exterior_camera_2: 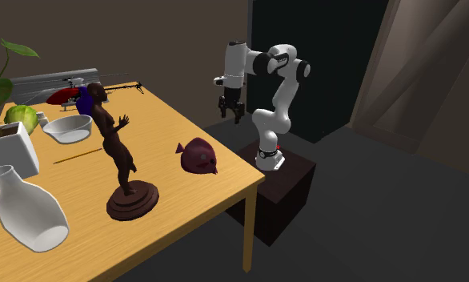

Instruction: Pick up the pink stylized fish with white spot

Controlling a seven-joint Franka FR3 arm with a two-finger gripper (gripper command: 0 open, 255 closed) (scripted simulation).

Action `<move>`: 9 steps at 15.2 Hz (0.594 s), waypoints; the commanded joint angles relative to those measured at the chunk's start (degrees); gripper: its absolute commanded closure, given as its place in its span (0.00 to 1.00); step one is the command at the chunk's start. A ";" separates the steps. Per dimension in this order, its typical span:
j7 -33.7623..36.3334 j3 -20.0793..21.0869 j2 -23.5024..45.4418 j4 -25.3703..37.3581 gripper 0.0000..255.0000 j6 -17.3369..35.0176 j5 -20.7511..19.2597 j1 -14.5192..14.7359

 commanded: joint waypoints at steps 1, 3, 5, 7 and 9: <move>0.00 0.00 0.00 0.00 0.00 0.00 0.00 0.00; 3.32 2.77 4.40 3.09 0.00 0.85 -0.36 -0.16; 6.67 5.45 8.96 6.55 0.00 1.36 -1.08 -0.47; 10.07 8.09 13.68 10.40 0.00 1.51 -2.15 -0.95; 13.55 10.61 18.58 14.64 0.00 1.25 -3.63 -1.44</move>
